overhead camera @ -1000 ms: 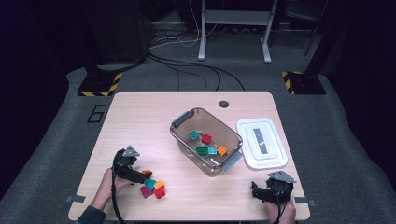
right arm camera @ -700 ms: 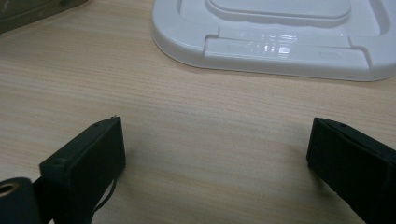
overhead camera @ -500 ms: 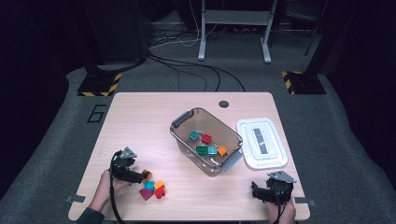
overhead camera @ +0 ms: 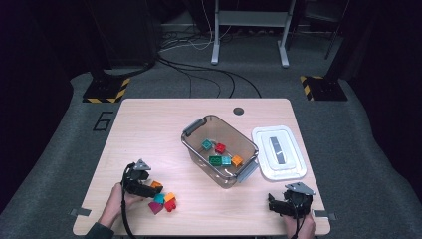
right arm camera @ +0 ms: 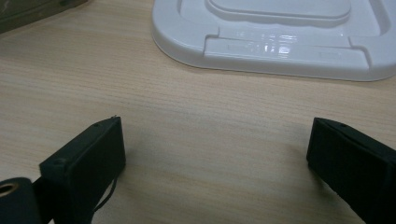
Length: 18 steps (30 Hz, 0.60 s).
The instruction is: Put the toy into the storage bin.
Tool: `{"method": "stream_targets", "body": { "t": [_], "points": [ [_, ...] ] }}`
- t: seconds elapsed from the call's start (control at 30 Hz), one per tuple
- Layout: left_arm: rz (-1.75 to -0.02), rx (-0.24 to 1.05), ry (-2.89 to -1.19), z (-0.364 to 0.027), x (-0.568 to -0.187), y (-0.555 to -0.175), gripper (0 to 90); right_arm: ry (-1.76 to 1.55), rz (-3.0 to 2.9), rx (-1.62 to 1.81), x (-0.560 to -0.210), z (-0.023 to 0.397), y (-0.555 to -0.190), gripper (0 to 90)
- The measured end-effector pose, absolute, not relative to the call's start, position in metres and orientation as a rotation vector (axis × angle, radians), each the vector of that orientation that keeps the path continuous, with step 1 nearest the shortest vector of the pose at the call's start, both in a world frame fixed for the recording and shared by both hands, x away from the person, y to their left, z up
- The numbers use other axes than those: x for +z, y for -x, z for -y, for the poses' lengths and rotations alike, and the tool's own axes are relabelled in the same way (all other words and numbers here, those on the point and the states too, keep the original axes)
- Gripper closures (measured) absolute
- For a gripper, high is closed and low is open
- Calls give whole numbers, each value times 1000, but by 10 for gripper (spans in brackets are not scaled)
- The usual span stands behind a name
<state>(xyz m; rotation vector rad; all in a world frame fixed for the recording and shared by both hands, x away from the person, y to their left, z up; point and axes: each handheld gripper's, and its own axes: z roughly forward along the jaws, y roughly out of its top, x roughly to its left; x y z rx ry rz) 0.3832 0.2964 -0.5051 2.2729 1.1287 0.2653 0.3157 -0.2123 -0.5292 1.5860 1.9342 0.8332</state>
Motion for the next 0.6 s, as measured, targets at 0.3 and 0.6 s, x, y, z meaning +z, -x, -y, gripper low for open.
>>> {"method": "stream_targets", "body": {
  "t": [0.3,0.6],
  "points": [
    [-1129,309,-2271,-301,-505,-383,564,-1585,-1934,833,-529,212,-316,35],
    [-1086,319,-2262,-299,-500,-387,585,-1585,-1935,833,-529,212,-316,35]
  ]
}}
